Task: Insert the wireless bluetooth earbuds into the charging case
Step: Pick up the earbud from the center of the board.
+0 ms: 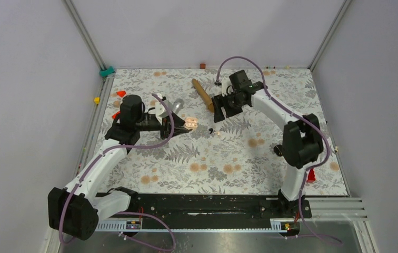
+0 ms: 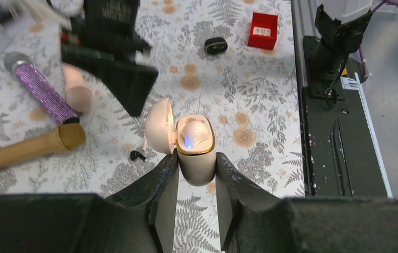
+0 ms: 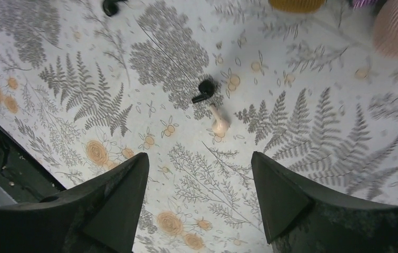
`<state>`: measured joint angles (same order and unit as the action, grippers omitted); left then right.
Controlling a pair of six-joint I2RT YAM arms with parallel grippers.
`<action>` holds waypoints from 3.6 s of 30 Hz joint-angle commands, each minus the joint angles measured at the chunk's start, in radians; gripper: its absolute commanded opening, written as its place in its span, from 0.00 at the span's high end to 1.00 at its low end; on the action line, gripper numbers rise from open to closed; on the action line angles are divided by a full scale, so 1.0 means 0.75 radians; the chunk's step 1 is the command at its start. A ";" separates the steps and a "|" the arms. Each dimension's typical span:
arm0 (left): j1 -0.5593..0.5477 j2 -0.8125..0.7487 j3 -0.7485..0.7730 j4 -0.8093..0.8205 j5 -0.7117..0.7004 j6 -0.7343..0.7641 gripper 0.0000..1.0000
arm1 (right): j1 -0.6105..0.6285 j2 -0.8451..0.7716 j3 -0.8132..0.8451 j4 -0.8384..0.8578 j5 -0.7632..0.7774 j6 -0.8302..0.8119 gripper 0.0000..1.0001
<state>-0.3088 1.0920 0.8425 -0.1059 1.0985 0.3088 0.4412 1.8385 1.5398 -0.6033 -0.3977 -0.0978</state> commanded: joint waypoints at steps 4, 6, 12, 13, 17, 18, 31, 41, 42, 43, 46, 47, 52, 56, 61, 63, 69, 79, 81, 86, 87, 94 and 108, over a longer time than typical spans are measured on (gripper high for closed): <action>0.003 -0.061 -0.007 0.235 0.102 -0.120 1.00 | -0.032 0.072 -0.101 0.038 -0.094 0.171 0.28; 0.003 -0.058 -0.014 0.248 0.110 -0.128 1.00 | -0.032 0.072 -0.131 0.056 -0.145 0.141 0.31; 0.003 -0.058 -0.016 0.257 0.127 -0.140 0.99 | -0.032 0.134 -0.136 0.067 -0.285 0.110 0.30; 0.003 -0.060 -0.018 0.256 0.129 -0.140 0.99 | -0.032 0.155 -0.131 0.081 -0.306 0.142 0.30; 0.003 -0.073 -0.028 0.256 0.128 -0.138 0.99 | -0.032 0.250 -0.096 0.128 -0.290 0.271 0.31; 0.003 -0.075 -0.029 0.256 0.124 -0.136 0.99 | -0.031 0.262 -0.094 0.145 -0.262 0.296 0.30; 0.003 -0.082 -0.035 0.249 0.127 -0.122 1.00 | -0.030 0.357 -0.089 0.219 -0.295 0.401 0.39; 0.005 -0.089 -0.035 0.229 0.129 -0.099 1.00 | -0.027 0.332 -0.176 0.258 -0.151 0.434 0.40; 0.006 -0.090 -0.035 0.226 0.128 -0.094 1.00 | -0.026 0.338 -0.174 0.263 -0.168 0.431 0.41; 0.005 -0.093 -0.035 0.219 0.128 -0.089 1.00 | -0.026 0.341 -0.178 0.279 -0.191 0.429 0.42; 0.006 -0.095 -0.035 0.211 0.128 -0.080 1.00 | -0.017 0.347 -0.180 0.285 -0.260 0.424 0.47; 0.007 -0.094 -0.034 0.210 0.128 -0.077 1.00 | -0.013 0.343 -0.183 0.283 -0.277 0.414 0.48; 0.007 -0.095 -0.034 0.208 0.129 -0.076 1.00 | 0.035 0.289 -0.217 0.270 -0.312 0.359 0.49; 0.009 -0.102 -0.037 0.208 0.127 -0.073 1.00 | 0.080 0.252 -0.235 0.241 -0.303 0.327 0.46; 0.011 -0.110 -0.040 0.207 0.131 -0.072 1.00 | 0.117 0.213 -0.245 0.210 -0.225 0.274 0.45; 0.013 -0.114 -0.041 0.207 0.133 -0.072 1.00 | 0.122 0.181 -0.227 0.165 -0.141 0.221 0.46; 0.017 -0.115 -0.041 0.208 0.143 -0.070 1.00 | 0.208 -0.006 -0.205 0.048 0.282 -0.072 0.46; 0.017 -0.110 -0.041 0.208 0.141 -0.068 1.00 | 0.455 -0.020 -0.189 0.042 0.594 -0.404 0.43; 0.018 -0.112 -0.040 0.207 0.140 -0.070 1.00 | 0.489 0.018 -0.161 0.031 0.659 -0.426 0.43; 0.017 -0.116 -0.041 0.207 0.139 -0.070 1.00 | 0.552 0.117 -0.114 0.031 0.755 -0.408 0.43; 0.019 -0.116 -0.041 0.208 0.140 -0.070 1.00 | 0.562 0.137 -0.105 0.031 0.775 -0.400 0.43; 0.021 -0.132 -0.041 0.208 0.142 -0.070 1.00 | 0.589 0.235 -0.048 0.031 0.816 -0.369 0.44; 0.028 -0.133 -0.043 0.208 0.154 -0.068 1.00 | 0.602 0.330 0.011 0.018 0.863 -0.373 0.48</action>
<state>-0.2932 1.0134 0.8085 0.0162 1.1728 0.2390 0.8776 2.0727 1.5089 -0.5716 0.2256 -0.3805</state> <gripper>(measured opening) 0.283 0.526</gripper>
